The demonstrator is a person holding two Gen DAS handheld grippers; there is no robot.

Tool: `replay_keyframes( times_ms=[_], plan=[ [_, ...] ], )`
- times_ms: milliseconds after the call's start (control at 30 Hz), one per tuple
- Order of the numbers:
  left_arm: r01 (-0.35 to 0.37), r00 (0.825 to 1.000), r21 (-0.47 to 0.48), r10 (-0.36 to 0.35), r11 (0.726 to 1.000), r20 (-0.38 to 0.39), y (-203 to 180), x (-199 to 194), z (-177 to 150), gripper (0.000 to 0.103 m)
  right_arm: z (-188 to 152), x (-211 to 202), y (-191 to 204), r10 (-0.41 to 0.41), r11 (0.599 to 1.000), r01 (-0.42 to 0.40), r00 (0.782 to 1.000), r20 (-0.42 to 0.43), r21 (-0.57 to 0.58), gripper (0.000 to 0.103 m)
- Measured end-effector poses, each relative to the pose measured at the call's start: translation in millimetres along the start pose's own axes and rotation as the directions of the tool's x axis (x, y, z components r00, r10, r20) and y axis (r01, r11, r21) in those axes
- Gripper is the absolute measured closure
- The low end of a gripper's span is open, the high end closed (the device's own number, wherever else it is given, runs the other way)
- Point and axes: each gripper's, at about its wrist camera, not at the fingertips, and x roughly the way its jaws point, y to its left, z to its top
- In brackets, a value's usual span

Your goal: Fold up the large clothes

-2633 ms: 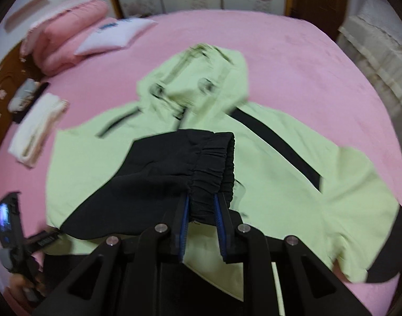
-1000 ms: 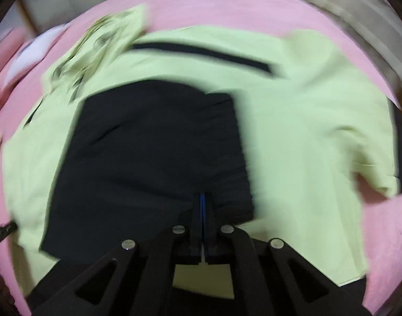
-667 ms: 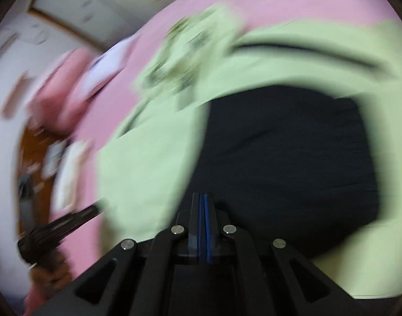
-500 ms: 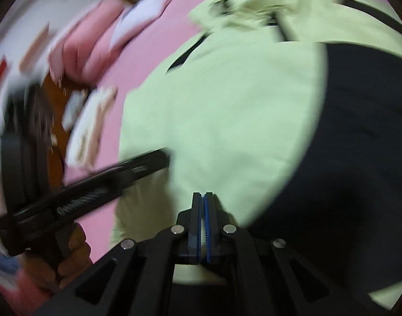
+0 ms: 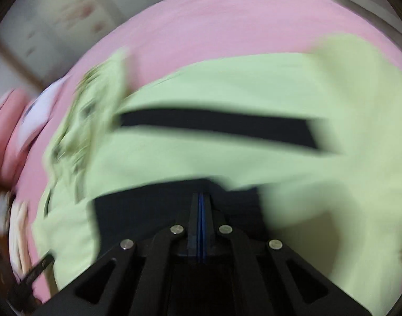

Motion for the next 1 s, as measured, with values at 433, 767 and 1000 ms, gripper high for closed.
replay_keyframes(
  times_ms=[433,767,1000],
  plan=[
    [0.027,0.989,-0.036,-0.032,0.999,-0.142,-28.9,-36.8,-15.1,0.03,-77.7,-68.5,25.4,-0.02,0.997,0.021,1.0,-0.012,0.069,0.096],
    [0.029,0.962,0.066,-0.01,0.997,-0.274,-89.2,-91.8,-85.8,0.025,-152.4,-100.5,-7.3,0.069,0.974,-0.049,0.994,-0.084,0.223,0.043],
    [0.02,0.941,0.114,0.02,0.993,-0.338,-152.6,-117.4,-142.2,0.025,-150.3,-132.2,-71.9,0.084,0.957,-0.05,0.991,-0.107,0.285,0.042]
  ],
)
